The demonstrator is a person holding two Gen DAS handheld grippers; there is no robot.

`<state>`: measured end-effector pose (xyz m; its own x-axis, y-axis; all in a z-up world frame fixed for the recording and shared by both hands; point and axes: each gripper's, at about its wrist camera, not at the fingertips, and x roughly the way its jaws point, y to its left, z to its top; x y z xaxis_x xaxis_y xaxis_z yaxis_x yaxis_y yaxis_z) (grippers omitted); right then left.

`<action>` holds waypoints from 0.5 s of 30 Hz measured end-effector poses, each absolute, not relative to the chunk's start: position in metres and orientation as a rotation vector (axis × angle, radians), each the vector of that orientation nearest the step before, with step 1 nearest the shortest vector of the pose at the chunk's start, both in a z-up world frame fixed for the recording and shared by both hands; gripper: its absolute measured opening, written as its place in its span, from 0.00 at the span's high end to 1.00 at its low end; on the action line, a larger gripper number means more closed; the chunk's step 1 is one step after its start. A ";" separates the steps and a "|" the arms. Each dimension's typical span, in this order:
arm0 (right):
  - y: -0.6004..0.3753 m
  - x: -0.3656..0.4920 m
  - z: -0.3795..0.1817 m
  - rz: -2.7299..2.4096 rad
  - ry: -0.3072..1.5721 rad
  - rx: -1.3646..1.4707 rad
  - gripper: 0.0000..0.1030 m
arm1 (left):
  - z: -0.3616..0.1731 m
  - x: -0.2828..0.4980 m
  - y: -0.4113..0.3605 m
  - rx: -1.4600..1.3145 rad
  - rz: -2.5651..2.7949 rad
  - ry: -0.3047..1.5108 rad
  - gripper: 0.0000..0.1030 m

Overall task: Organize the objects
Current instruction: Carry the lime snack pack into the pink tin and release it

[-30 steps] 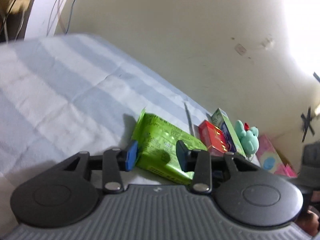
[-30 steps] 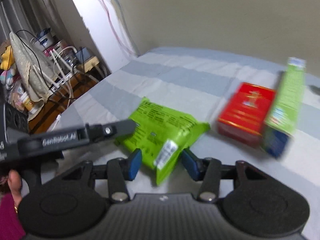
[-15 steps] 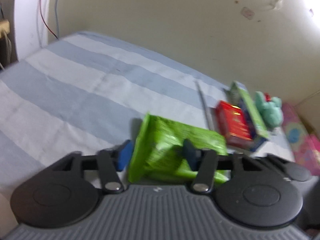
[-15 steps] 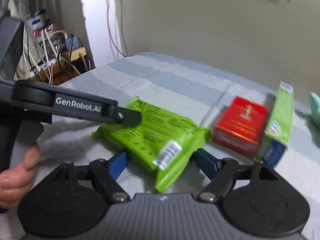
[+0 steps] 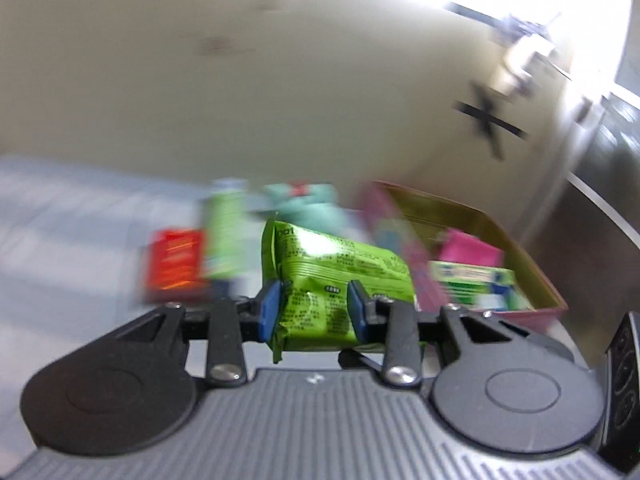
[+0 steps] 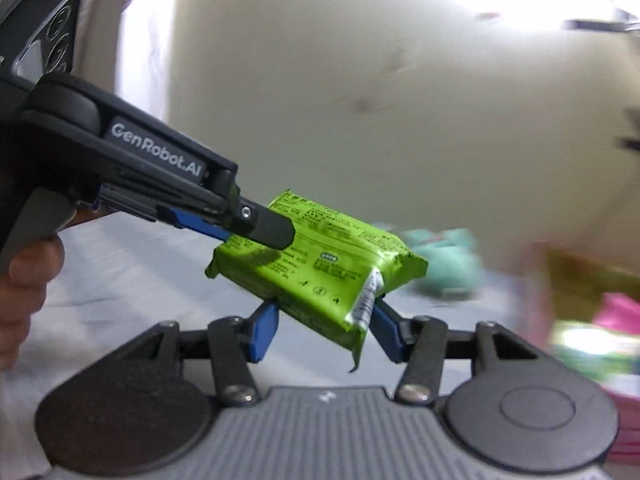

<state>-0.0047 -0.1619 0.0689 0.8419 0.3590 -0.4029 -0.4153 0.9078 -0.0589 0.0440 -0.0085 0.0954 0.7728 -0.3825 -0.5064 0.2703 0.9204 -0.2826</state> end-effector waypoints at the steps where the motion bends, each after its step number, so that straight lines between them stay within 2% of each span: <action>1: -0.183 -0.006 0.074 0.373 0.384 -0.137 0.51 | 0.097 0.054 -0.030 -0.179 -0.386 0.594 0.63; 11: -0.341 0.014 0.069 0.077 0.375 -0.010 0.50 | 0.089 0.109 -0.205 -0.111 -0.592 0.635 0.61; 12: -0.351 0.021 0.066 0.055 0.377 0.002 0.48 | 0.087 0.114 -0.220 -0.102 -0.602 0.630 0.61; 14: -0.364 0.034 0.055 0.000 0.375 0.028 0.35 | 0.081 0.127 -0.246 -0.091 -0.600 0.620 0.56; 15: -0.368 0.040 0.050 -0.029 0.381 0.034 0.19 | 0.077 0.132 -0.255 -0.087 -0.578 0.620 0.53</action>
